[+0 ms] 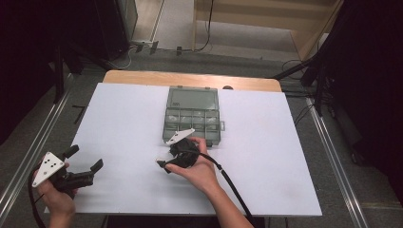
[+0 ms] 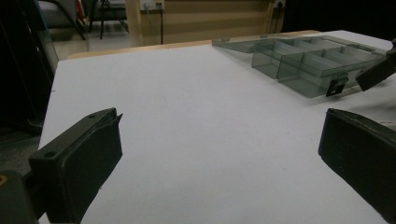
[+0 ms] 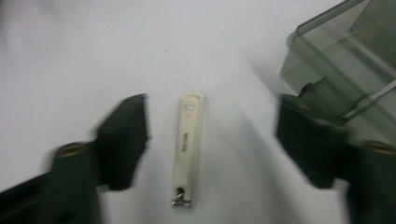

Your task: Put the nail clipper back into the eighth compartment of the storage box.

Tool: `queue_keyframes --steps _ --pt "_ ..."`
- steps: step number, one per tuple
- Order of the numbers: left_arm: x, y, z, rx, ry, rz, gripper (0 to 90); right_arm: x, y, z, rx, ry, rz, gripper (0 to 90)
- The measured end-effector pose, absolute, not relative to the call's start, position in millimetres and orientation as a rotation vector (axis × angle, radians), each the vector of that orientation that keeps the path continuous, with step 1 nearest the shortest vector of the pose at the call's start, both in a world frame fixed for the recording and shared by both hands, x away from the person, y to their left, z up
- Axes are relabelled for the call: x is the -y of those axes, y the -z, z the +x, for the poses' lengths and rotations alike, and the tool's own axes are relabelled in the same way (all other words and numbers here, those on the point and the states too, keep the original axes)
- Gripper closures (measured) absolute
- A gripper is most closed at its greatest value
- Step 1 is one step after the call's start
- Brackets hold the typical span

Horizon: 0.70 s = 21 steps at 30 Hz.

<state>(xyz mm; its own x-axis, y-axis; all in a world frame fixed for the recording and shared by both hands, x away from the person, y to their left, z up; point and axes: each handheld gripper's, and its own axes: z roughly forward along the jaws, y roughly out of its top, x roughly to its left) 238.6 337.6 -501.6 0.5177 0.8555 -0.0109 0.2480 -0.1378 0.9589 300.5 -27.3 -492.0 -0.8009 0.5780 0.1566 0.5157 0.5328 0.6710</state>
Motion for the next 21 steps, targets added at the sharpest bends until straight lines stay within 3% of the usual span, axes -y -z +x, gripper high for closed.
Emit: queue_keyframes --steps 1,2,8,9,10,15,21 --pt "-337.5 501.6 238.6 -0.947 -0.695 1.668 0.0 27.0 492.2 299.1 -2.688 -1.132 0.97 1.8" --pt "-337.5 501.6 238.6 -0.947 -0.695 1.669 0.0 27.1 492.6 297.2 -2.699 -1.136 0.982 0.0" --pt "-337.8 501.6 238.5 -0.947 -0.696 1.668 0.0 29.2 493.5 287.6 -2.687 -1.092 1.056 0.5" --pt "-337.8 501.6 238.5 -0.947 -0.696 1.668 0.0 29.5 494.1 282.5 -2.66 -1.06 1.033 13.9" --pt "-337.7 501.7 238.5 -0.949 -0.695 1.666 0.0 29.5 494.1 282.5 -2.66 -1.06 1.033 13.9" --pt "-337.6 501.7 238.7 -0.95 -0.696 1.669 0.0 29.2 497.6 270.8 -2.605 -0.978 1.038 44.7" --pt "-337.2 501.8 238.7 -0.947 -0.701 1.674 0.0 29.3 500.8 269.5 -2.655 -1.006 1.039 65.6"
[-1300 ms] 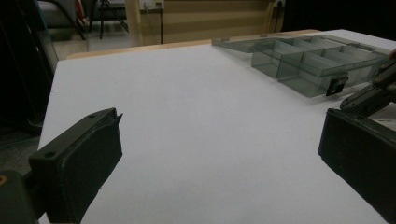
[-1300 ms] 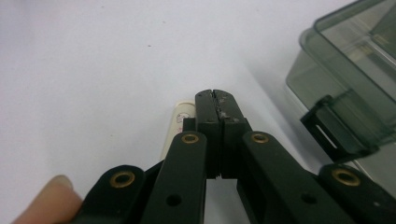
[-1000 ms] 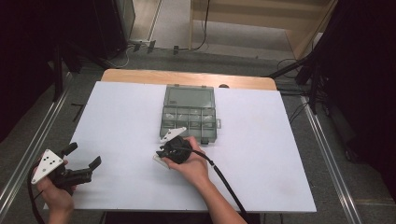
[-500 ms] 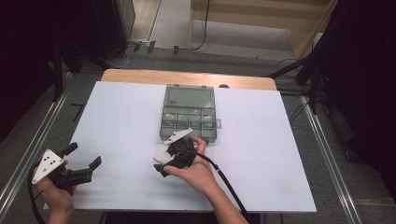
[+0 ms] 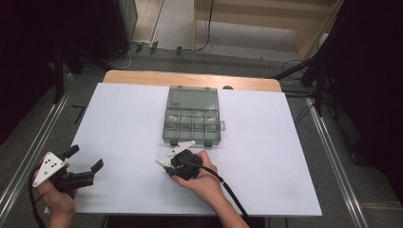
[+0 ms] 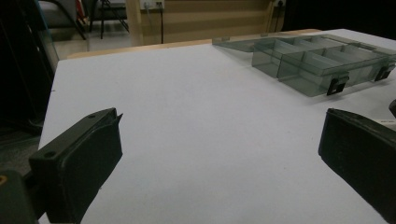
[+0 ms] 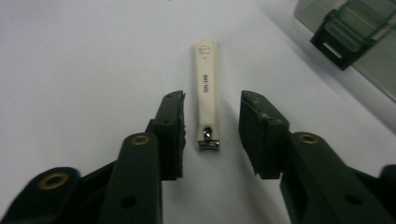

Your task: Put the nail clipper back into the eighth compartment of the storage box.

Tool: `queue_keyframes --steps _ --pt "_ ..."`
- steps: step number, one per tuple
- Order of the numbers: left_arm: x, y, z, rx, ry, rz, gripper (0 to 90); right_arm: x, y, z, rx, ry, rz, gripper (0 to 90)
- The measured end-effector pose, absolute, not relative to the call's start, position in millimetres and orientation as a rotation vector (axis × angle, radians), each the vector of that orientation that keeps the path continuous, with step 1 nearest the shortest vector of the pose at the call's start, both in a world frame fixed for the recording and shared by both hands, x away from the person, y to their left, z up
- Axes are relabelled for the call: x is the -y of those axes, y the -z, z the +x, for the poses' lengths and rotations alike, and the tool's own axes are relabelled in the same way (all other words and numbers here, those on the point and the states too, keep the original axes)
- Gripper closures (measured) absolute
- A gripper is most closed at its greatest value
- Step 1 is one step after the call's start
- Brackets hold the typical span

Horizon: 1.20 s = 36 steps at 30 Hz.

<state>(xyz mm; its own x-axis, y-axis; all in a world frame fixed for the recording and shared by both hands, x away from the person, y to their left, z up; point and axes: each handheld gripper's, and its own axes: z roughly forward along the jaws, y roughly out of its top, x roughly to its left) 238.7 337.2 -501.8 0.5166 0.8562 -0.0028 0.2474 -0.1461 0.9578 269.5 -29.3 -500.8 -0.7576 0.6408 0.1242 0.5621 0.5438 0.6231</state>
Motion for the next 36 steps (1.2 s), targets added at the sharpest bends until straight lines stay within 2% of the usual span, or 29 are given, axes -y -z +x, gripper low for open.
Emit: queue_keyframes --steps 4,7,36 --pt "-337.3 501.8 238.8 -0.947 -0.701 1.674 0.0 24.2 502.3 268.9 -2.652 -1.001 1.014 74.2" --pt "-337.5 501.7 238.7 -0.947 -0.698 1.673 0.0 20.1 505.2 267.2 -2.649 -0.947 1.007 76.2" --pt "-336.9 501.8 239.0 -0.944 -0.698 1.68 0.0 28.2 504.7 266.7 -2.628 -1.027 0.974 79.6"
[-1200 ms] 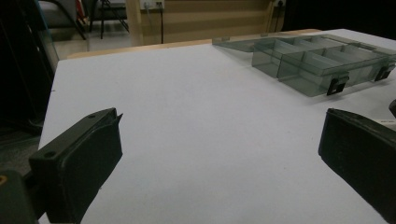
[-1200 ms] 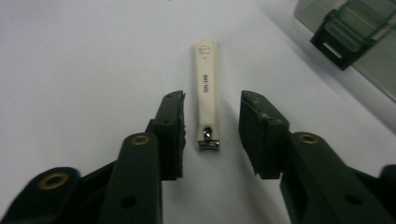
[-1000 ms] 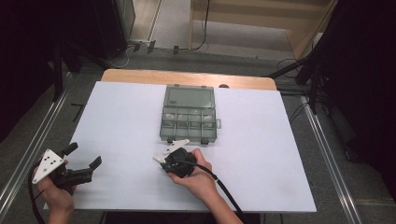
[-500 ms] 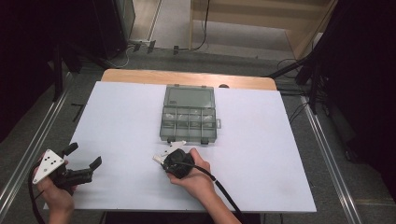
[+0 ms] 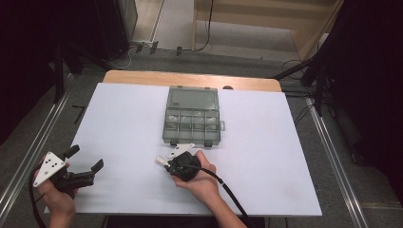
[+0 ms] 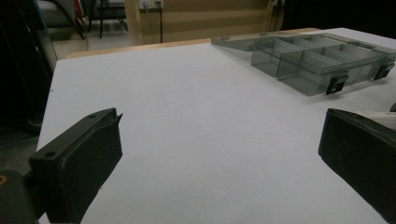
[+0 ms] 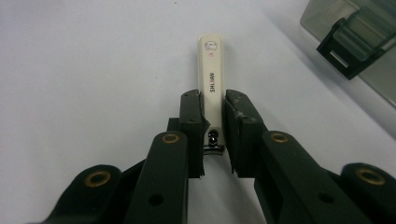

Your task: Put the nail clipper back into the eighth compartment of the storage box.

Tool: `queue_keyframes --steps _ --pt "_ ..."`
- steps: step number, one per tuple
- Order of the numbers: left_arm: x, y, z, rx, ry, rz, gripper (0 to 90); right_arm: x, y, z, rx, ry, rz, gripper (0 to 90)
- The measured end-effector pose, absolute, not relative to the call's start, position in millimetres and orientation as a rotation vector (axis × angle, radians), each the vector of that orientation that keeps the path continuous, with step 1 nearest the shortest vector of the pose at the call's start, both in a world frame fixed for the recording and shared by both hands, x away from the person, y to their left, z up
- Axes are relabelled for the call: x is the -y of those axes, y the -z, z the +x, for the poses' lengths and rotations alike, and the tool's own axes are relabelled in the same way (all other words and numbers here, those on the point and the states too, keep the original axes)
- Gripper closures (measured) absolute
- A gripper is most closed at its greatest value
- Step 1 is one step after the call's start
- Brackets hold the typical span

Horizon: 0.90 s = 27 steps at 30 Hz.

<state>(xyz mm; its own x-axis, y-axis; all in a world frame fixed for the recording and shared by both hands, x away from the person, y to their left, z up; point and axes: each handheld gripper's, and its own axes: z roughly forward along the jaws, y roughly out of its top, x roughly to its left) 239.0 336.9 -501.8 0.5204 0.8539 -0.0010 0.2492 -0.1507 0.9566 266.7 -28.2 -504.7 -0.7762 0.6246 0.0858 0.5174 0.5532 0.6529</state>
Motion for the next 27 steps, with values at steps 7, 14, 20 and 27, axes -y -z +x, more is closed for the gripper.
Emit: queue_keyframes --steps 7,14,20,27 --pt "-336.6 501.9 239.0 -0.944 -0.698 1.679 0.0 34.9 497.2 266.5 -2.597 -1.071 0.976 79.6" --pt "-336.4 502.0 239.0 -0.945 -0.697 1.68 0.0 46.0 488.6 268.1 -2.556 -1.118 0.996 79.6" --pt "-336.4 502.0 239.0 -0.943 -0.697 1.68 0.0 51.3 484.7 269.1 -2.531 -1.139 0.999 79.7" --pt "-336.4 502.0 239.1 -0.941 -0.697 1.683 0.0 57.5 479.6 270.3 -2.506 -1.156 1.007 79.7"
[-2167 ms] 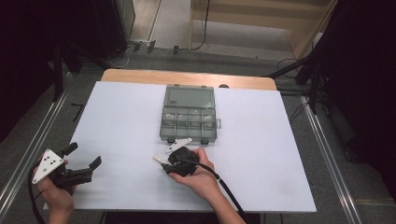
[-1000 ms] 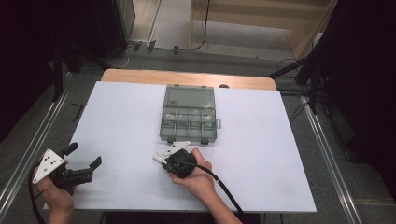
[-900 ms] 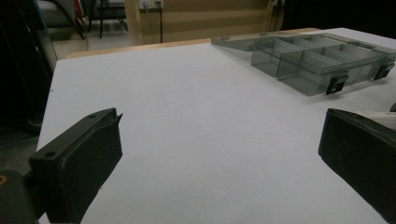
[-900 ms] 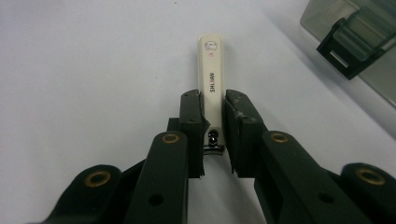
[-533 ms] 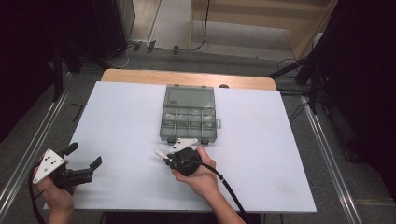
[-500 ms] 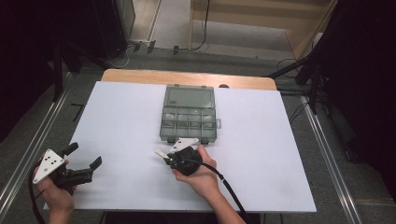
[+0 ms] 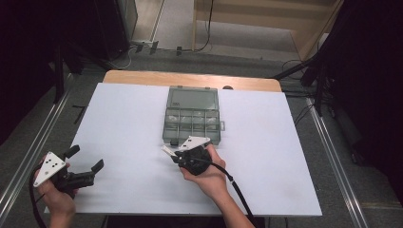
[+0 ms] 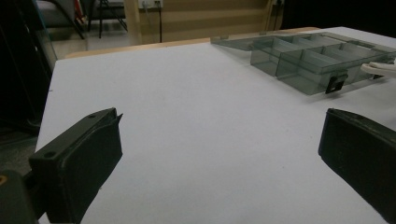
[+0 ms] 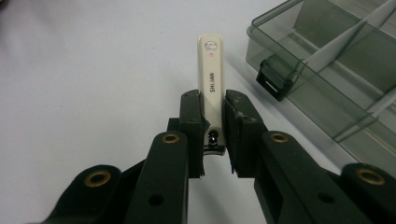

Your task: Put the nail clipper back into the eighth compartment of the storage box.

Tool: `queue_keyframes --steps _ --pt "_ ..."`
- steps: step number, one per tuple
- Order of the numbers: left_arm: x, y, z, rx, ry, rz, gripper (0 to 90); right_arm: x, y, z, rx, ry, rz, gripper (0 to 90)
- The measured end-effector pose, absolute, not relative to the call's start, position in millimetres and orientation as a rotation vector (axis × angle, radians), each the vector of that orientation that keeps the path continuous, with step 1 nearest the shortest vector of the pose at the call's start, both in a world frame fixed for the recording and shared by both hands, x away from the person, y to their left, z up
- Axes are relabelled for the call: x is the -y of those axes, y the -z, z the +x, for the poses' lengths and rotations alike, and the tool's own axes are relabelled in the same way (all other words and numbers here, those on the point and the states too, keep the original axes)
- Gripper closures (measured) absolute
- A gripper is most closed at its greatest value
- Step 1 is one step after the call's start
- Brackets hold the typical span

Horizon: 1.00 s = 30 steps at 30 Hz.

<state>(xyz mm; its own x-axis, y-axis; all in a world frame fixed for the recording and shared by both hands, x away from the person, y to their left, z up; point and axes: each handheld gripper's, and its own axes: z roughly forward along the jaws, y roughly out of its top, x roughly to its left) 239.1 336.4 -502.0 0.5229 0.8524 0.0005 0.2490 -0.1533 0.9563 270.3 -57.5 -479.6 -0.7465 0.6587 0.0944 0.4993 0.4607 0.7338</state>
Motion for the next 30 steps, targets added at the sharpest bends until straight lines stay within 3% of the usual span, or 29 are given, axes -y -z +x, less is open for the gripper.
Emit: queue_keyframes --steps 30 --pt "-336.6 501.7 238.5 -0.936 -0.695 1.676 0.0 89.0 465.0 281.3 -2.416 -1.186 1.08 79.6"
